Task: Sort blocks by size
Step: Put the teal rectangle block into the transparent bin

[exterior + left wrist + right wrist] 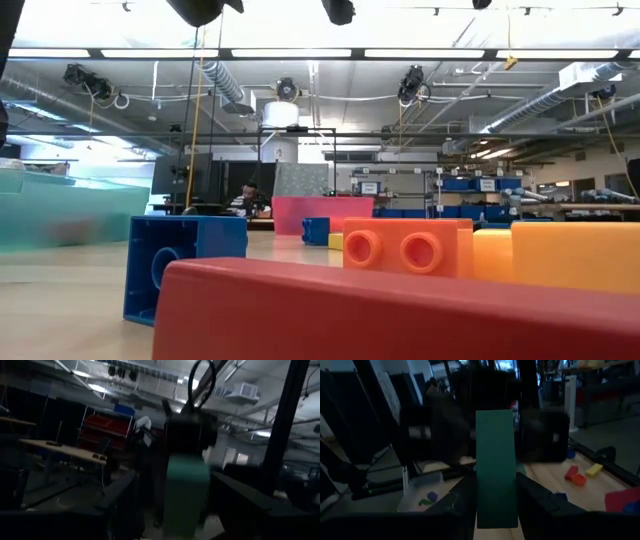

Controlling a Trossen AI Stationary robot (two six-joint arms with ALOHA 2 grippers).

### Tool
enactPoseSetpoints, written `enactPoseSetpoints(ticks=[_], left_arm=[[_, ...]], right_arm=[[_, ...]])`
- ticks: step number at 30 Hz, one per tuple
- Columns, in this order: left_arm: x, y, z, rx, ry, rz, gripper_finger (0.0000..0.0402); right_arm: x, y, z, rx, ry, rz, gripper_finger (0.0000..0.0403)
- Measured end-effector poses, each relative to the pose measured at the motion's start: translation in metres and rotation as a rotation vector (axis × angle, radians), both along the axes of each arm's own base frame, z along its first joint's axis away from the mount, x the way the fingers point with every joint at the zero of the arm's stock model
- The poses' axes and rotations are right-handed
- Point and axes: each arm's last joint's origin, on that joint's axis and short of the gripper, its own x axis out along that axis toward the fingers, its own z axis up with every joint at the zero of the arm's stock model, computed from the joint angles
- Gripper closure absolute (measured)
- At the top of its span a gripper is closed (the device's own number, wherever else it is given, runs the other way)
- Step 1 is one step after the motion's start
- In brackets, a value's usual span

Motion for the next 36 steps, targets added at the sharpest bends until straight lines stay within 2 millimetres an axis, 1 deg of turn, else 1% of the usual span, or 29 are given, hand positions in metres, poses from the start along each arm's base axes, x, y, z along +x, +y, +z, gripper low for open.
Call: enactPoseSetpoints(ticks=[6, 10, 13, 18, 21, 24, 28, 29, 36], left_arm=[[0.0020, 0.0001, 0.0082, 0.016, -0.021, -0.019, 0.0149], [0.0053, 0.0006, 0.0044, 0.025, 0.047, -0.020, 0.0151], [0.0065, 0.0016, 0.0048, 0.020, 0.059, -0.019, 0.0160], [0.0065, 0.0024, 0.0051, 0.020, 0.056, -0.017, 0.0183], [0.0066, 0.0034, 0.0051, 0.020, 0.056, -0.016, 0.0203], [0.0067, 0.0040, 0.0051, 0.021, 0.057, -0.014, 0.0236], [0.0067, 0.0036, 0.0052, 0.028, 0.056, -0.019, 0.0292], [0.0067, 0.0036, 0.0052, 0.028, 0.056, -0.020, 0.0299], [0.0067, 0.0037, 0.0051, 0.022, 0.056, -0.021, 0.0299]], right_arm=[[-0.0004, -0.0001, -0.0005, 0.001, 0.005, 0.001, 0.0287], [-0.0005, -0.0001, 0.0002, 0.004, 0.000, 0.001, 0.0287], [-0.0005, -0.0001, 0.0002, 0.004, -0.001, 0.001, 0.0287], [-0.0005, -0.0001, 0.0002, 0.004, -0.001, 0.001, 0.0287], [-0.0005, -0.0002, 0.0002, 0.004, -0.001, 0.001, 0.0287], [-0.0005, -0.0003, 0.0002, 0.004, 0.000, -0.003, 0.0287], [-0.0005, -0.0003, 0.0002, 0.008, -0.001, -0.002, 0.0287], [-0.0005, -0.0003, 0.0003, 0.008, -0.002, 0.001, 0.0287], [-0.0006, -0.0002, 0.0003, 0.015, -0.002, 0.000, 0.0287]])
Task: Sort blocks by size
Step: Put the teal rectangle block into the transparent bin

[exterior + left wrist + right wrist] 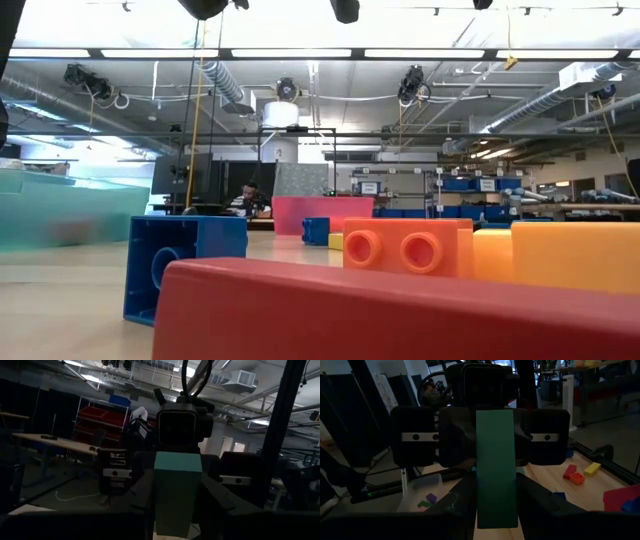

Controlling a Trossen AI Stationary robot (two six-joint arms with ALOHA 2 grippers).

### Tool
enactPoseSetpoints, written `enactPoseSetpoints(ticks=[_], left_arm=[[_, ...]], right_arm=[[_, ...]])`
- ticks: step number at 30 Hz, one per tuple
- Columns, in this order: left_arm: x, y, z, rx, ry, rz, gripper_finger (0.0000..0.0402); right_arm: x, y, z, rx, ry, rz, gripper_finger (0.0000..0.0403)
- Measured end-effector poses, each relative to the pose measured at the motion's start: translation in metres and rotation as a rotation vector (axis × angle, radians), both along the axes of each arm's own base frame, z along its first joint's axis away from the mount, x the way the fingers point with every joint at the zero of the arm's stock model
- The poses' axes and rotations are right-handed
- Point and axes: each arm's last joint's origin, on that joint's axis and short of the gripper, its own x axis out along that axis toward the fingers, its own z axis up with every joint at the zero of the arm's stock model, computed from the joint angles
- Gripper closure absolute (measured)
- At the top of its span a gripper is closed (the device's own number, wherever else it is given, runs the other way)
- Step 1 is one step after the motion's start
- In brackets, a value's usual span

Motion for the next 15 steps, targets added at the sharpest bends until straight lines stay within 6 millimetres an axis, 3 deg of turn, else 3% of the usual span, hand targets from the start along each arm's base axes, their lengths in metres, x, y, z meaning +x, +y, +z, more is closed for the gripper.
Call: enactPoseSetpoints(ticks=[6, 15], left_arm=[[0.0000, 0.0003, -0.0001, -0.016, 0.000, 0.000, 0.0299], [0.0003, 0.0013, -0.0007, -0.017, 0.007, 0.016, 0.0299]], right_arm=[[-0.0001, -0.0006, -0.0001, -0.002, 0.000, -0.022, 0.0275], [-0.0003, -0.0014, -0.0015, -0.033, 0.016, -0.045, 0.0163]])
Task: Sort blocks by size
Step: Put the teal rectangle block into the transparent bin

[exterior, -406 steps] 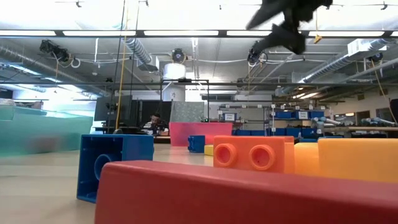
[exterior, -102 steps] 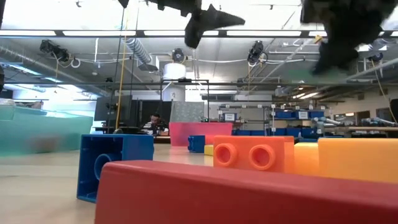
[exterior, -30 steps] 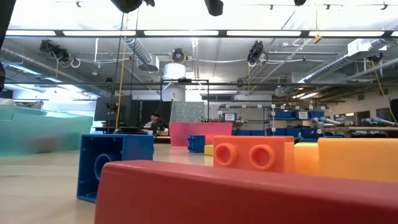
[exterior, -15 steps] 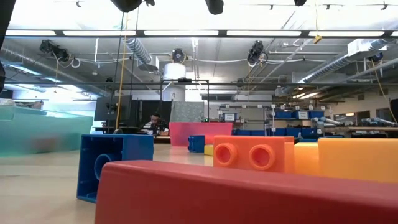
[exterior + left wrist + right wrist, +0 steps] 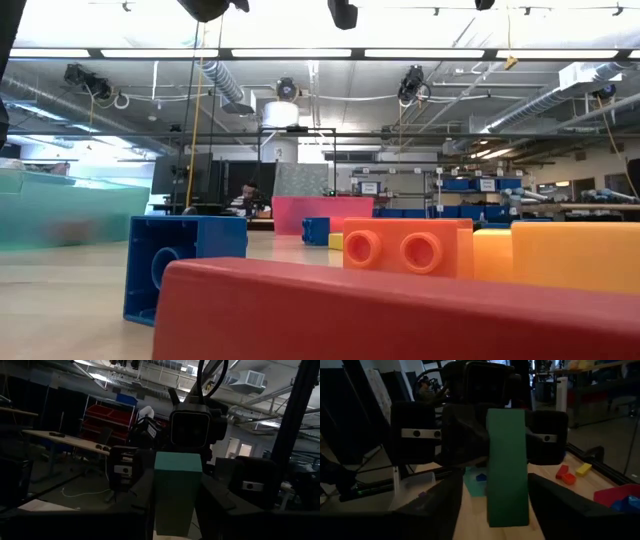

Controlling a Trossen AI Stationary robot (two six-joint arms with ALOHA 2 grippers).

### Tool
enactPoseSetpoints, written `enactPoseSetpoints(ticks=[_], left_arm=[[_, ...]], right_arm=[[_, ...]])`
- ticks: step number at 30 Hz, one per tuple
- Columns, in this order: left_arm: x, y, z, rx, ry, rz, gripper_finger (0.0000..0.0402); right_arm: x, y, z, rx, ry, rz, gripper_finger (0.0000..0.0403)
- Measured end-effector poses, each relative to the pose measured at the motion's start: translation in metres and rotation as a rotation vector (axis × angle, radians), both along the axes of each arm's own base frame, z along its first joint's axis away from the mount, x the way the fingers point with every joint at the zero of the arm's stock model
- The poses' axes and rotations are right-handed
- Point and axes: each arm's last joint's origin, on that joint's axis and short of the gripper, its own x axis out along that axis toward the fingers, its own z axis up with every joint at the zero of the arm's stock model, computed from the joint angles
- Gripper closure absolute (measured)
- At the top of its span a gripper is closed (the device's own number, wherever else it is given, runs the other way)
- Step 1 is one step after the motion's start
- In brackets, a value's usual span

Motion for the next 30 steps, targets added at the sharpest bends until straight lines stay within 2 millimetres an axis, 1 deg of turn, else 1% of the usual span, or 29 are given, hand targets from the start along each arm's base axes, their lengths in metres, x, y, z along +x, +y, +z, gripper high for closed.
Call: enactPoseSetpoints(ticks=[4, 7, 9, 11, 14, 16, 18, 22, 26, 30], left_arm=[[-0.005, 0.001, 0.007, 0.023, 0.028, 0.006, 0.0299], [-0.017, 0.003, 0.018, 0.035, 0.146, 0.015, 0.0299], [-0.031, 0.002, 0.026, 0.025, 0.244, 0.003, 0.0299], [-0.048, -0.002, 0.032, -0.020, 0.363, -0.024, 0.0299], [-0.080, -0.013, 0.035, -0.132, 0.590, -0.069, 0.0299], [-0.101, -0.024, 0.032, -0.237, 0.756, -0.088, 0.0299], [-0.119, -0.040, 0.025, -0.355, 0.905, -0.099, 0.0299], [-0.151, -0.077, 0.010, -0.662, 1.160, -0.109, 0.0299], [-0.180, -0.121, -0.002, -0.824, 1.268, -0.053, 0.0299], [-0.206, -0.161, -0.011, -0.959, 1.269, -0.027, 0.0298]], right_arm=[[-0.001, -0.002, -0.008, -0.033, 0.075, -0.057, 0.0135], [-0.004, -0.004, -0.016, -0.004, 0.154, -0.094, 0.0130], [-0.006, -0.004, -0.022, 0.026, 0.200, -0.108, 0.0130], [-0.007, -0.005, -0.027, 0.049, 0.243, -0.122, 0.0134], [-0.010, -0.006, -0.031, 0.077, 0.284, -0.140, 0.0138], [-0.010, -0.006, -0.032, 0.086, 0.291, -0.144, 0.0141], [-0.010, -0.006, -0.032, 0.092, 0.291, -0.147, 0.0144], [-0.010, -0.006, -0.032, 0.084, 0.292, -0.145, 0.0146], [-0.010, -0.006, -0.032, 0.065, 0.295, -0.141, 0.0146], [-0.010, -0.007, -0.032, 0.059, 0.296, -0.144, 0.0147]])
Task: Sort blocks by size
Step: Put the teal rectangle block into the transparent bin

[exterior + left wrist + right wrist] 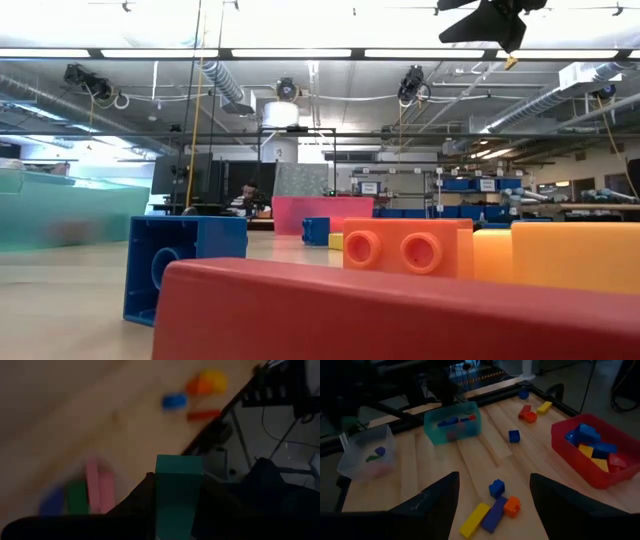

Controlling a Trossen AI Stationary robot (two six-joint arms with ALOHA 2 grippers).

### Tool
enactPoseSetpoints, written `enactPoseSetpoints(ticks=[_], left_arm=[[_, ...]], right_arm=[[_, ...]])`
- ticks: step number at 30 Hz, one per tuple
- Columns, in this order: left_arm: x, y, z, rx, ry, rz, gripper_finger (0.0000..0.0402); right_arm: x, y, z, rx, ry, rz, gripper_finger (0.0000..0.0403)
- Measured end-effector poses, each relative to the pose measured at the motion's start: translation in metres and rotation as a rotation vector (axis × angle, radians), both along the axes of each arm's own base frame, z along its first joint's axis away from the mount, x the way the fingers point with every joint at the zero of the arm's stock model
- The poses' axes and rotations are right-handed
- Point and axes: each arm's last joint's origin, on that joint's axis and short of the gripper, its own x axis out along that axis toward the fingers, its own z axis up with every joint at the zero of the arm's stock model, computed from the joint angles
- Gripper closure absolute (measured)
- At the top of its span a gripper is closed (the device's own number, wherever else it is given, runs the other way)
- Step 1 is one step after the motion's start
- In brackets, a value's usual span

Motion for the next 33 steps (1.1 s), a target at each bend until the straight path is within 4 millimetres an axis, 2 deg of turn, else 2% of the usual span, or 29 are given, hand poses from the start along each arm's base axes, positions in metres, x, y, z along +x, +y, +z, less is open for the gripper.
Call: enactPoseSetpoints(ticks=[5, 10, 19, 27, 33], left_arm=[[-0.027, -0.031, -0.021, -0.033, 0.146, 0.061, 0.0280], [-0.039, -0.043, -0.039, 0.017, 0.281, 0.009, 0.0275], [-0.044, -0.045, -0.067, 0.079, 0.404, -0.177, 0.0272], [-0.049, -0.038, -0.086, 0.137, 0.426, -0.268, 0.0269], [-0.052, -0.038, -0.104, 0.053, 0.457, -0.364, 0.0246]], right_arm=[[0.000, 0.000, 0.000, -0.006, 0.002, 0.002, 0.0147], [0.000, 0.000, 0.000, -0.004, -0.004, 0.003, 0.0147], [0.004, 0.002, 0.008, 0.063, -0.088, 0.020, 0.0147], [0.004, 0.002, 0.009, 0.101, -0.107, 0.008, 0.0147], [0.004, 0.002, 0.009, 0.100, -0.107, 0.007, 0.0147]])
